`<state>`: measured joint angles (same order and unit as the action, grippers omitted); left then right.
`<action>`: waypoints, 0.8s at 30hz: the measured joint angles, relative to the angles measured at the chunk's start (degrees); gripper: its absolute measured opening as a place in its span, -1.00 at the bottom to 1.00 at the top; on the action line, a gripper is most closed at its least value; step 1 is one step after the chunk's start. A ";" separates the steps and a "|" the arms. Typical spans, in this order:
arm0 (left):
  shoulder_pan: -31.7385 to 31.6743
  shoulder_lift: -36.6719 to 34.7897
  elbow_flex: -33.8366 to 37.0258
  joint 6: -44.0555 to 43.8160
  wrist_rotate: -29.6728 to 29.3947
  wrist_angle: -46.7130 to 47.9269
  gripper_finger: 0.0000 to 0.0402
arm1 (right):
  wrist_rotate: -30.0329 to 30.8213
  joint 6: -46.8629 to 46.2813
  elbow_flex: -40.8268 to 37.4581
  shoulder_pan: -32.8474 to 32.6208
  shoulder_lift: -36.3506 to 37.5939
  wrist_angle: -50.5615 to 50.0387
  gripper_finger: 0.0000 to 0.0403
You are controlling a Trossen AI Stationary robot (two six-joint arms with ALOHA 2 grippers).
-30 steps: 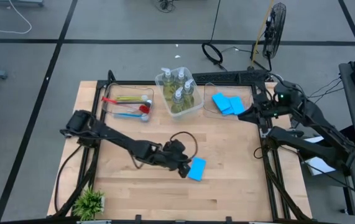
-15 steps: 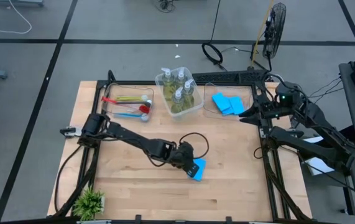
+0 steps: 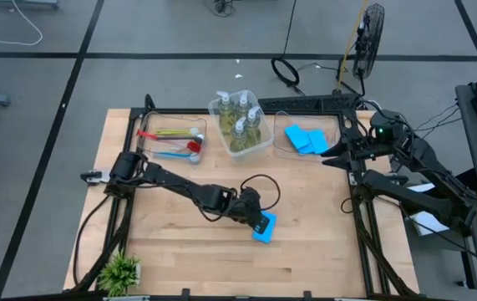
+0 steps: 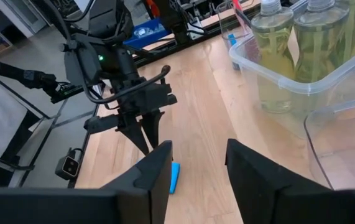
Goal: Pick & Place Kitchen Sink Supplies
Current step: Put the blue sponge into the right transparent bin
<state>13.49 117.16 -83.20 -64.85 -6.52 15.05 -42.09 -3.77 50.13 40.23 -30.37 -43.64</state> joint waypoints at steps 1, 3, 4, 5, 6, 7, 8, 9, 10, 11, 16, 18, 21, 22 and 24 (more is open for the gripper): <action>-0.03 0.00 0.00 -0.01 -0.04 0.01 -0.49 | 0.00 0.00 0.00 0.00 0.00 0.02 -0.30; -0.22 0.00 0.01 -0.25 -0.76 0.33 -0.49 | 0.00 0.00 0.00 0.00 0.00 0.00 -0.30; -0.26 0.00 0.02 -0.40 -1.14 0.48 -0.49 | -0.01 0.01 0.00 0.00 0.00 0.00 -0.30; -0.30 0.00 0.02 -0.44 -1.47 0.52 -0.49 | 0.00 0.04 0.00 0.00 0.00 0.02 -0.30; -0.35 0.00 0.02 -0.46 -1.59 0.52 -0.49 | 0.00 0.16 0.00 0.00 0.00 0.02 -0.30; -0.36 0.00 0.02 -0.45 -1.60 0.50 -0.49 | 0.00 0.20 0.00 0.00 0.00 0.00 -0.30; -0.35 0.00 0.04 -0.24 -1.58 0.52 -0.47 | 0.00 0.20 0.00 0.00 0.00 0.02 -0.30; -0.35 0.00 0.04 -0.02 -1.58 0.47 -0.44 | 0.00 0.22 0.00 0.00 0.00 0.02 -0.30; -0.34 0.00 0.04 0.07 -1.59 0.25 -0.40 | 0.00 0.24 0.00 0.00 0.00 0.02 -0.30; -0.34 0.00 0.04 0.03 -1.57 -0.27 -0.35 | 0.00 0.38 0.00 0.00 0.00 0.02 -0.30; -0.30 0.12 0.05 0.47 -2.46 -1.78 0.03 | 0.00 0.46 0.00 0.00 0.00 0.02 -0.30; -0.34 1.06 0.04 0.35 -2.44 -1.88 0.18 | 0.00 0.48 0.00 0.00 0.00 0.04 -0.30; -0.34 2.93 0.13 0.22 -0.29 -2.76 0.34 | 0.00 0.46 0.00 0.00 0.00 0.06 -0.30; -0.34 3.38 0.11 0.16 0.51 -2.92 0.37 | 0.01 0.46 0.00 0.01 -0.01 0.07 -0.30; -0.34 4.66 0.11 0.04 1.91 -2.96 0.41 | 0.00 0.45 0.00 0.00 -0.04 0.05 -0.30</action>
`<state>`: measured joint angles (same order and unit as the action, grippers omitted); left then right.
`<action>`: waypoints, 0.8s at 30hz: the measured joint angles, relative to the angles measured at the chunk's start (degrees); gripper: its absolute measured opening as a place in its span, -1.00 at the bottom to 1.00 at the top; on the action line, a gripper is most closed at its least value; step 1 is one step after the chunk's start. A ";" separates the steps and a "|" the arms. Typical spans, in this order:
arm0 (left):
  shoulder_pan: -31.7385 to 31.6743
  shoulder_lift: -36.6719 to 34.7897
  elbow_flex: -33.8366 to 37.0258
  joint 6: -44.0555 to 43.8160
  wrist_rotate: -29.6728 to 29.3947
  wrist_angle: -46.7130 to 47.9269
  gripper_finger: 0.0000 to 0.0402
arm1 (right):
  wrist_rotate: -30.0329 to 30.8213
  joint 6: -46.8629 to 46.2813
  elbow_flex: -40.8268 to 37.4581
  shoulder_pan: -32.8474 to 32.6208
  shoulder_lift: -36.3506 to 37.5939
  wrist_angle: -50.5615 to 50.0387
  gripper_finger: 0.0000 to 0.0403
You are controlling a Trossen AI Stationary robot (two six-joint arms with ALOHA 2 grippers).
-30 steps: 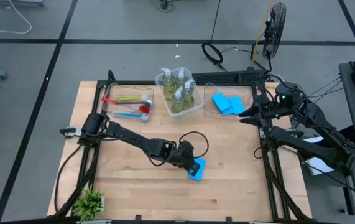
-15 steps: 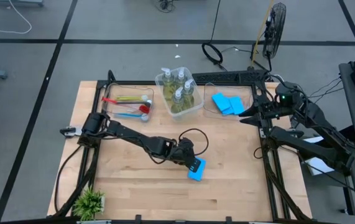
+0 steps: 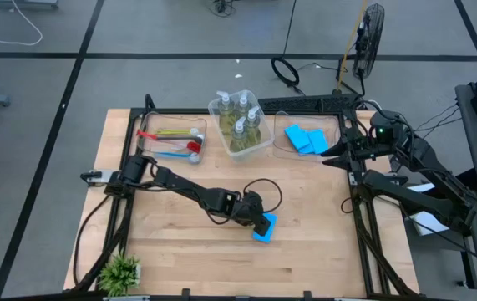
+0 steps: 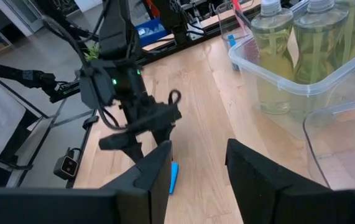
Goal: Pick & Place Kitchen Sink Supplies
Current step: Put the blue sponge into the right transparent bin
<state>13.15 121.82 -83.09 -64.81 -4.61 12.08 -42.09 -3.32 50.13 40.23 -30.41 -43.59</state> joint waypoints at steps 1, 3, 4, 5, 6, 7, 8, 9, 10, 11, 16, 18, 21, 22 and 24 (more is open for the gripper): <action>0.00 0.71 0.00 -0.29 0.66 -0.94 0.41 | 0.00 0.00 0.00 0.02 0.00 0.05 -0.30; 0.00 1.16 0.04 -0.42 1.72 -0.38 0.39 | 0.00 0.00 0.00 0.02 -0.04 0.02 -0.30; -0.02 1.36 0.04 -0.57 1.95 -0.58 0.37 | 0.00 -0.01 0.00 0.01 -0.04 0.02 -0.30; -0.06 1.65 -0.11 -1.13 1.99 -0.88 0.33 | 0.01 -0.02 0.00 0.02 -0.02 0.02 -0.30; -0.08 1.86 -0.16 -1.88 1.96 -0.71 0.27 | 0.01 -0.02 0.00 0.00 -0.04 0.03 -0.30; -0.11 1.99 -0.14 -2.45 1.98 -0.41 0.21 | 0.02 -0.02 0.00 0.00 -0.04 0.02 -0.30; -0.14 2.05 -0.13 -2.85 2.14 -0.31 0.14 | 0.00 -0.03 0.00 0.00 -0.04 0.02 -0.30; -0.23 2.52 -0.12 -3.01 2.30 -0.41 0.04 | 0.04 -0.06 0.00 0.02 -0.02 0.04 -0.30; -0.29 2.72 -0.15 -3.05 2.55 -0.79 -0.05 | 0.06 -0.10 0.00 0.02 -0.02 0.02 -0.30; -0.33 2.82 -0.15 -3.06 3.00 -0.90 -0.16 | 0.13 -0.11 0.00 0.00 -0.04 0.02 -0.30; -0.33 3.53 -0.15 -2.17 3.28 -0.40 -0.71 | 0.22 -0.26 0.00 0.00 -0.04 0.02 -0.30; -0.34 4.48 -0.22 -3.39 3.41 -0.65 -0.90 | 0.24 -0.30 0.00 0.01 -0.02 0.02 -0.30; -0.28 4.77 -0.27 -6.80 3.97 -0.34 -0.94 | 0.24 -0.48 0.00 0.00 -0.04 0.00 -0.30; -0.34 4.75 -0.28 -6.93 4.34 -0.11 -0.95 | 0.24 -0.50 0.00 0.02 -0.02 0.02 -0.30; -0.33 4.13 -0.26 -5.77 4.40 0.49 -0.97 | 0.26 -0.50 0.00 0.00 -0.04 0.02 -0.30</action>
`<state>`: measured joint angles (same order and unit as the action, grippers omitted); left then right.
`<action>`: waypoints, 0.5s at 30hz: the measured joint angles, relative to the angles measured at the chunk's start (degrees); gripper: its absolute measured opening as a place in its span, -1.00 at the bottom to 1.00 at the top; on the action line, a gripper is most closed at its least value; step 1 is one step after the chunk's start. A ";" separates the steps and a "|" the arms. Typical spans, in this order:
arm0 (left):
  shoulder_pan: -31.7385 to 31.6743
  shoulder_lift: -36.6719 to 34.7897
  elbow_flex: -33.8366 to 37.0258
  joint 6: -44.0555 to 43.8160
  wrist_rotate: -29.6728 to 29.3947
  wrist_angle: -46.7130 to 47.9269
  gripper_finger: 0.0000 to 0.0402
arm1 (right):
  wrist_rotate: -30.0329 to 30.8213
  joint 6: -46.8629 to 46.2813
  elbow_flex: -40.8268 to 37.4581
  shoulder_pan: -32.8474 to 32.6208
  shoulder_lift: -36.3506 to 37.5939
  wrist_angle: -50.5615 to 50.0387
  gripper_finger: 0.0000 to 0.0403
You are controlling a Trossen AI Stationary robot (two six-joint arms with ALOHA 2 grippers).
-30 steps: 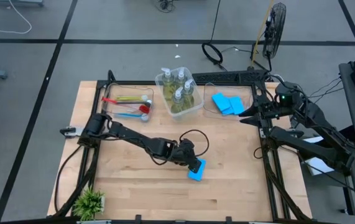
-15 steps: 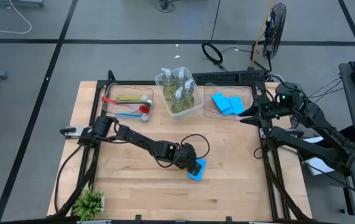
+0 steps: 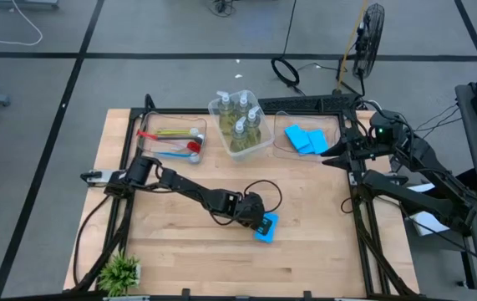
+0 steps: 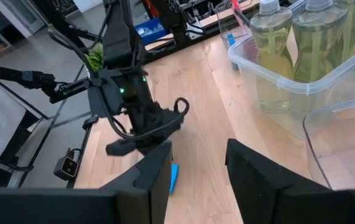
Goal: Pick & Place Kitchen Sink Supplies
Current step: Put the blue sponge into the right transparent bin
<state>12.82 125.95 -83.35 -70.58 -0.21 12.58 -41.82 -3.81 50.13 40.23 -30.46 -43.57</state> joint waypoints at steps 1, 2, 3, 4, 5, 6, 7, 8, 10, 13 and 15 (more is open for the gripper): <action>0.00 -0.93 0.21 1.53 0.00 0.82 -0.97 | 0.00 0.02 0.00 0.01 0.00 0.00 -0.30; 0.00 -1.61 0.26 2.76 -0.08 1.26 -0.97 | -0.01 0.02 0.00 0.01 0.01 0.00 -0.30; -0.02 -2.43 0.38 3.53 -0.13 1.92 -0.98 | -0.01 0.00 0.00 0.02 0.02 0.00 -0.30; -0.01 -3.60 0.49 4.57 -0.80 2.68 -0.98 | -0.06 0.00 0.00 0.01 0.01 0.00 -0.30; 0.00 -4.84 0.55 5.89 -1.21 3.23 -0.98 | -0.14 -0.01 0.00 0.01 0.00 -0.02 -0.30; -0.03 -6.21 0.55 7.56 -1.84 3.16 -0.98 | -0.26 -0.34 0.00 -0.05 0.00 -0.02 -0.30; -0.08 -7.80 0.48 8.94 -2.74 2.41 -0.99 | -0.26 -1.08 0.00 -0.14 0.02 0.02 -0.30; -0.14 -9.58 0.34 10.33 -3.86 2.18 -0.99 | -0.31 -2.08 0.00 -0.18 0.02 0.02 -0.30; -0.43 -12.01 0.31 13.02 -6.01 0.90 -0.99 | -0.75 -3.96 0.00 -0.20 -0.29 0.01 -0.30; -1.10 -14.97 0.34 15.76 -9.93 -0.50 -0.99 | -4.08 -6.71 -0.35 -0.21 -0.84 0.78 -0.30; -1.68 -16.86 0.30 17.18 -12.93 -2.98 -0.99 | -4.94 -8.77 -1.06 -0.22 -0.90 2.22 -0.30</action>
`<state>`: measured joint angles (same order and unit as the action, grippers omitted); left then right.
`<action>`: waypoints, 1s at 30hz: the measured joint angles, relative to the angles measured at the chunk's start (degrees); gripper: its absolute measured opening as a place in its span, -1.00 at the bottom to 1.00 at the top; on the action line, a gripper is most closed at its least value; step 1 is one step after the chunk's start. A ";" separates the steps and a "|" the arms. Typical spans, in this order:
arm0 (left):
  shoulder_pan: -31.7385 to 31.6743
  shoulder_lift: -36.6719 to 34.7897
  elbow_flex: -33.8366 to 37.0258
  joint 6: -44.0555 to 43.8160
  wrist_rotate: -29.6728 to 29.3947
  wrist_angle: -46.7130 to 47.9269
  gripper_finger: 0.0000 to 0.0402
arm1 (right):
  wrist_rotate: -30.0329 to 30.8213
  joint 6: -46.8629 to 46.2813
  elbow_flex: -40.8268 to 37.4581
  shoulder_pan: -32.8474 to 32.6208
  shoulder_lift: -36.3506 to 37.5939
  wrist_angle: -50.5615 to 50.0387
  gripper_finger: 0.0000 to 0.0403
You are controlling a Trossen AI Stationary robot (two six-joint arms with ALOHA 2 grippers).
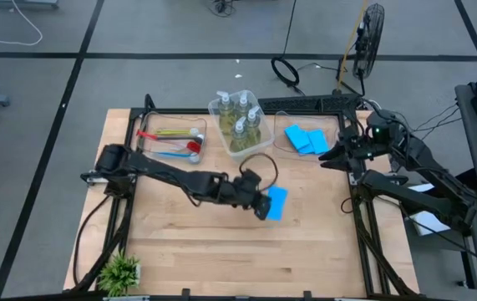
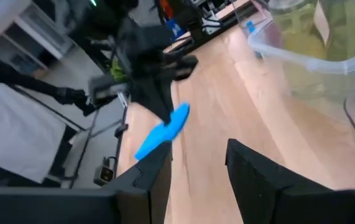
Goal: Pick & Place Kitchen Sink Supplies
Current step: Put the blue sponge into the right transparent bin
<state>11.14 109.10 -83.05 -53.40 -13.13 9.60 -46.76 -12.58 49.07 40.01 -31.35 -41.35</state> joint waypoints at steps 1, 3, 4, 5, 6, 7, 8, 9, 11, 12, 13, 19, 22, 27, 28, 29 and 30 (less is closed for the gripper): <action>-0.40 -0.99 -0.02 0.76 -1.40 -0.26 -0.99 | -0.05 -1.02 -0.55 -0.01 -0.01 0.79 -0.29; -1.04 -2.04 -0.04 2.05 -3.86 -2.18 -0.99 | 0.01 -2.99 -1.94 -0.30 -0.01 3.19 -0.27; -1.42 -2.35 -0.11 2.53 -4.92 -2.87 -1.00 | 0.00 -3.90 -2.74 -0.69 -0.04 4.20 -0.25; -1.75 -2.75 -0.06 3.17 -6.15 -2.88 -1.00 | -0.08 -5.07 -3.64 -1.19 -0.14 5.49 -0.21; -2.04 -2.94 0.03 3.92 -7.37 -3.41 -1.00 | -0.13 -6.40 -4.50 -1.87 -0.18 7.31 -0.17; -2.51 -3.01 0.01 4.60 -8.34 -5.15 -1.00 | -0.14 -7.90 -5.54 -2.67 -0.22 9.84 -0.12; -2.90 -3.11 -0.08 5.02 -9.01 -6.25 -1.00 | -0.08 -9.67 -6.79 -3.56 -0.26 12.78 -0.07; -3.34 -3.21 -0.11 5.38 -9.24 -6.88 -1.00 | -0.07 -11.59 -8.08 -4.51 -0.45 15.77 -0.01; -4.20 -3.16 -0.11 5.97 -9.27 -8.61 -1.00 | 0.00 -15.29 -10.71 -6.69 -0.92 23.22 0.11; -4.57 -3.10 -0.11 6.35 -9.36 -8.67 -1.00 | -0.02 -17.02 -11.97 -7.67 -1.31 26.90 0.17; -4.93 -3.08 -0.08 6.48 -9.65 -8.73 -1.00 | 0.01 -18.53 -13.25 -8.49 -1.81 30.43 0.23; -6.77 -3.10 -0.08 7.69 -11.92 -10.62 -1.00 | 4.34 -25.37 -18.57 -11.69 -6.04 46.70 0.43; -7.49 -3.10 -0.08 7.95 -11.99 -11.24 -1.00 | 6.94 -25.61 -19.16 -13.11 -9.07 50.61 0.43; -8.33 -3.10 -0.08 8.94 -12.42 -11.16 -1.00 | 11.95 -24.22 -19.16 -14.78 -13.60 55.63 0.38; -8.46 -3.10 -0.08 9.03 -12.43 -11.17 -1.00 | 12.60 -24.09 -19.16 -15.05 -14.43 56.93 0.36; -8.59 -3.10 -0.08 9.16 -12.43 -11.14 -1.00 | 13.26 -23.96 -19.16 -15.28 -15.15 58.26 0.35; -8.65 -3.10 -0.08 9.17 -12.41 -11.05 -1.00 | 13.95 -23.88 -19.16 -15.44 -15.84 59.44 0.33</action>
<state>2.49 106.00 -83.13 -44.23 -25.55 -1.45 -32.81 -36.46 29.91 24.57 -47.20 18.08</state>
